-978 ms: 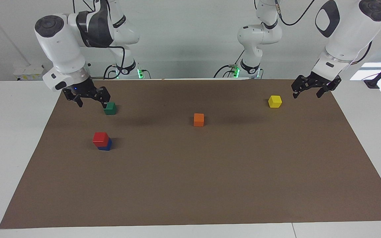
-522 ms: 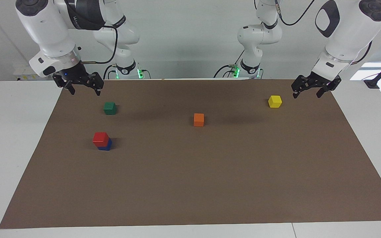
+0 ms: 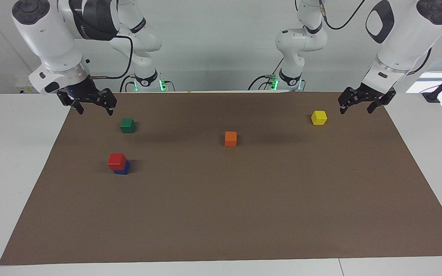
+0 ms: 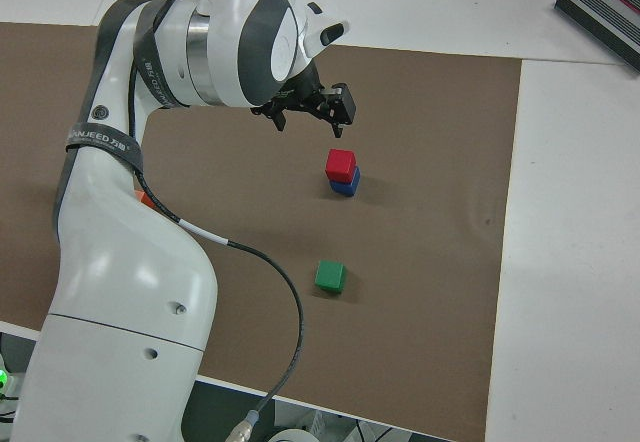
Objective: Transfer red block to right arm and stack on blue block
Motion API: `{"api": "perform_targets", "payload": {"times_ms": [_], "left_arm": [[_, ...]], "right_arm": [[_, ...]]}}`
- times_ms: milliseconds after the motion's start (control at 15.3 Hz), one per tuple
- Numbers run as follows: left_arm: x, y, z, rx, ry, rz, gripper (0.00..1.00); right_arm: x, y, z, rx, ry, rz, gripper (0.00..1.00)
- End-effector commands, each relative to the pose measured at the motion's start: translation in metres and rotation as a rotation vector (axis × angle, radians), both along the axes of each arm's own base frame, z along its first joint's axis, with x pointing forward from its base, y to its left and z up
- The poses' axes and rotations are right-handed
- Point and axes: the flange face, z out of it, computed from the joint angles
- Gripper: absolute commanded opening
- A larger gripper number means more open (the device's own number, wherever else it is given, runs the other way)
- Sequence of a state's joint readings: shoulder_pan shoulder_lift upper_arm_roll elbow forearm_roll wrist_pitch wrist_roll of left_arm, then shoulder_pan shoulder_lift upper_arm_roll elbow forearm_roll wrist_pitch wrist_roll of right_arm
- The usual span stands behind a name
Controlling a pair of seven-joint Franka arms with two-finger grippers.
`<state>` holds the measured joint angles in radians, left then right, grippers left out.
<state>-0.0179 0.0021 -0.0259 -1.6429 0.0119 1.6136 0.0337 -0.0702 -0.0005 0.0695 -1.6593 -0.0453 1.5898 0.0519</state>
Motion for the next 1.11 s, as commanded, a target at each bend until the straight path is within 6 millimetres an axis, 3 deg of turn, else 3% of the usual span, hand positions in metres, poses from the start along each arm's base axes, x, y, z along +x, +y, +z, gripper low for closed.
{"api": "perform_targets", "payload": {"times_ms": [0,1043], "left_arm": [[-0.003,0.002,0.001,-0.010,-0.003,0.006,1.00],[-0.003,0.002,0.001,-0.010,-0.003,0.006,1.00]], "right_arm": [[0.001,-0.004,0.002,0.027,0.009,-0.001,1.00],[0.003,-0.012,0.004,0.056,-0.018,-0.032,1.00]]}}
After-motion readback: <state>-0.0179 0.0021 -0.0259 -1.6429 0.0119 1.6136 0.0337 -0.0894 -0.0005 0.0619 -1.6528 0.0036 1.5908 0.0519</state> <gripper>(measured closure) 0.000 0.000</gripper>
